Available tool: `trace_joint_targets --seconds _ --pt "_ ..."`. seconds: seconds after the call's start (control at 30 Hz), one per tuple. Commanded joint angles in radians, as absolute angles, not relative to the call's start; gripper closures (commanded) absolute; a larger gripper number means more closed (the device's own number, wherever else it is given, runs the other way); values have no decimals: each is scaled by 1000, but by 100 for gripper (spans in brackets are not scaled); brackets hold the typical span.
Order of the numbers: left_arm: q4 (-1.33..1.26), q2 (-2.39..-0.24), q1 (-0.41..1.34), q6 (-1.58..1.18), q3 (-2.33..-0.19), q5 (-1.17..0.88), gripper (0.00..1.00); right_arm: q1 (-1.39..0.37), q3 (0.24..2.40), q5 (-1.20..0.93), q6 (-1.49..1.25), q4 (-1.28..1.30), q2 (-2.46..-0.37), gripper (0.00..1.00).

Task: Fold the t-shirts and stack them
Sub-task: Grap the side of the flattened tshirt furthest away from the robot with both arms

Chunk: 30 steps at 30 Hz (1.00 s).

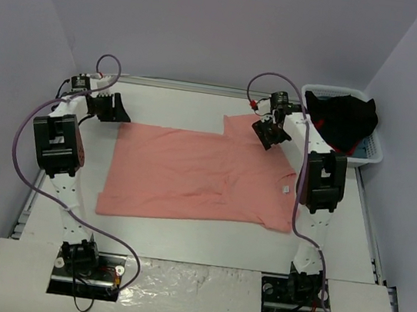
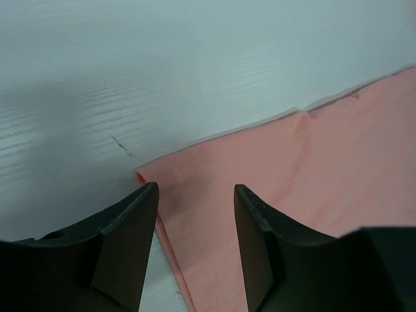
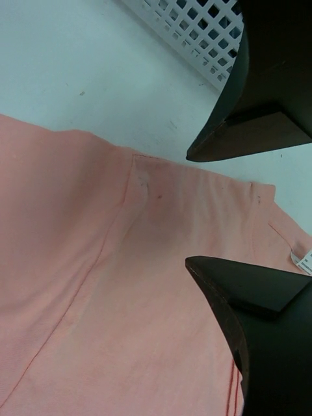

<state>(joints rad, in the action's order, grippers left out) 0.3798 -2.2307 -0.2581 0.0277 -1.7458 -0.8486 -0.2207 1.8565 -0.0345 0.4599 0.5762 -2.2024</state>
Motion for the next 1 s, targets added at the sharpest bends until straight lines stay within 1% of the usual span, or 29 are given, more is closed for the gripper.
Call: trace_joint_targets --seconds 0.0,0.37,0.5,0.6,0.67,0.73,0.77,0.83,0.87,0.97 --pt "351 -2215 -262 57 -1787 -888 52 -210 1836 -51 448 577 -2117 44" --pt "350 -2246 -264 106 -1779 -858 52 -206 1801 -63 453 574 -2123 44" --pt "385 -2253 -261 144 -1773 -845 52 -201 1799 -60 453 574 -2128 44" --pt "413 -2255 -258 176 -1761 -831 58 -196 1802 -60 453 572 -2129 43" --pt "425 -2253 -258 190 -1753 -825 58 -195 1802 -61 453 572 -2129 43" --pt "426 -2250 -256 201 -1737 -808 57 -193 1802 -61 453 572 -2132 43" --pt "420 -2250 -258 199 -1733 -807 53 -192 1802 -63 454 572 -2134 43" --pt "417 -2247 -255 201 -1724 -796 52 -192 1801 -63 453 572 -2137 43" --pt "417 -2244 -250 204 -1723 -792 53 -190 1801 -63 456 571 -2138 43" --pt "440 -2240 -238 219 -1726 -788 60 -189 1802 -61 456 574 -2135 43"
